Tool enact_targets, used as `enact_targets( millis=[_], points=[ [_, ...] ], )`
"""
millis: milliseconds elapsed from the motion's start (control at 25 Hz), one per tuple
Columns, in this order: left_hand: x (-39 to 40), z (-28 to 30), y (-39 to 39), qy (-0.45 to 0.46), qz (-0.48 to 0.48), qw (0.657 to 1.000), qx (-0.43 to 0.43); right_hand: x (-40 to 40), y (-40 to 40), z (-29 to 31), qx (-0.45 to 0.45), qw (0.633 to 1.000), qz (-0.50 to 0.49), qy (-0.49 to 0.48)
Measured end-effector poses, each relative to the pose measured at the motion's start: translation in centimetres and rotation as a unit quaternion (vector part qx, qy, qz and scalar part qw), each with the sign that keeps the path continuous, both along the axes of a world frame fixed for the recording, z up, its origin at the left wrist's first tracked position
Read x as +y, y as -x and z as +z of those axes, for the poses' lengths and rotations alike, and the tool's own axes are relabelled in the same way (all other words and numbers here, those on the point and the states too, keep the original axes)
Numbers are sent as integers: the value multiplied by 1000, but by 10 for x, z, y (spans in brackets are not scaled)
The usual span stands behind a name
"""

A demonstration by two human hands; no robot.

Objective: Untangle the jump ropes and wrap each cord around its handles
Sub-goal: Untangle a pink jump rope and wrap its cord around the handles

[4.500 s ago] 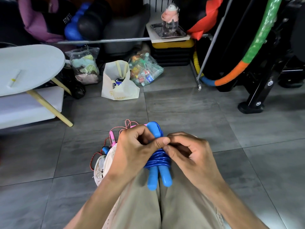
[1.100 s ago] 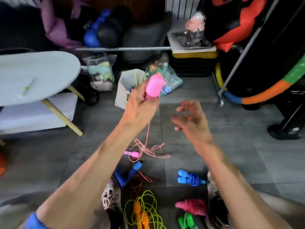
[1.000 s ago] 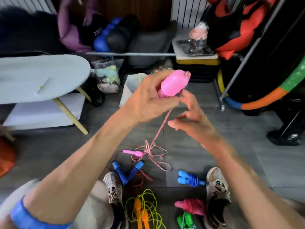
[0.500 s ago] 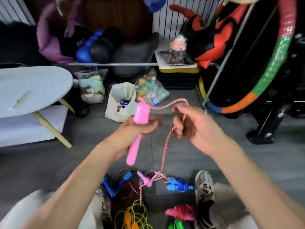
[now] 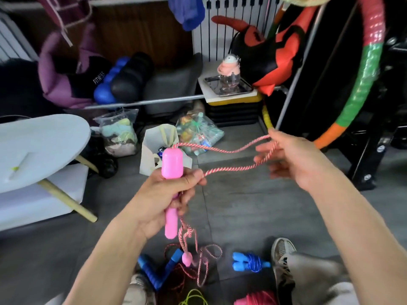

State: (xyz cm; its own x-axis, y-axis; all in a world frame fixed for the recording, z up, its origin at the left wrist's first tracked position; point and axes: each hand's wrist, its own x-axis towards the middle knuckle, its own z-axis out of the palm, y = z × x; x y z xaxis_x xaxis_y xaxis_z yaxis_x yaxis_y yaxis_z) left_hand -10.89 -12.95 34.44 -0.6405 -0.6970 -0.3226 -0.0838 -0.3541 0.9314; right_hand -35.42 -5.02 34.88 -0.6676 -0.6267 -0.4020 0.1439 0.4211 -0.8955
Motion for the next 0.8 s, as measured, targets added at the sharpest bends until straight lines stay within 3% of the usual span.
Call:
enact_targets(
  millis=[40,80,120,160,200,240,280,360,480,600,680,800],
  points=[
    [-1,2,-1,-19,12,999,25,4,-7,-1,170,981,8,-88],
    [-1,2,-1,-26,14,999,35,8,-17,0,324,941,3,-102],
    [0,3,0,-25,11,999,33,9,-32,1,371,928,29,-24],
    [1,3,1,-22,7,999,26,11,-49,4,292,947,101,91],
    [3,3,3,-21,3,1000,22,12,-65,5,155,952,194,177],
    [4,3,5,-19,1,1000,22,11,-77,3,53,939,279,195],
    [4,2,6,-15,0,1000,21,10,-81,0,27,924,337,177],
    [4,1,6,-2,-7,1000,10,8,-76,-2,48,922,360,132],
    [6,0,4,31,-55,998,-17,10,-47,3,157,941,284,99],
    [3,1,3,50,-65,995,-58,14,1,4,268,957,32,107],
    [-1,3,2,54,-69,994,-72,19,24,0,312,941,-89,99],
    [3,4,3,118,-123,980,-100,15,6,-10,449,892,-47,16]
  ],
)
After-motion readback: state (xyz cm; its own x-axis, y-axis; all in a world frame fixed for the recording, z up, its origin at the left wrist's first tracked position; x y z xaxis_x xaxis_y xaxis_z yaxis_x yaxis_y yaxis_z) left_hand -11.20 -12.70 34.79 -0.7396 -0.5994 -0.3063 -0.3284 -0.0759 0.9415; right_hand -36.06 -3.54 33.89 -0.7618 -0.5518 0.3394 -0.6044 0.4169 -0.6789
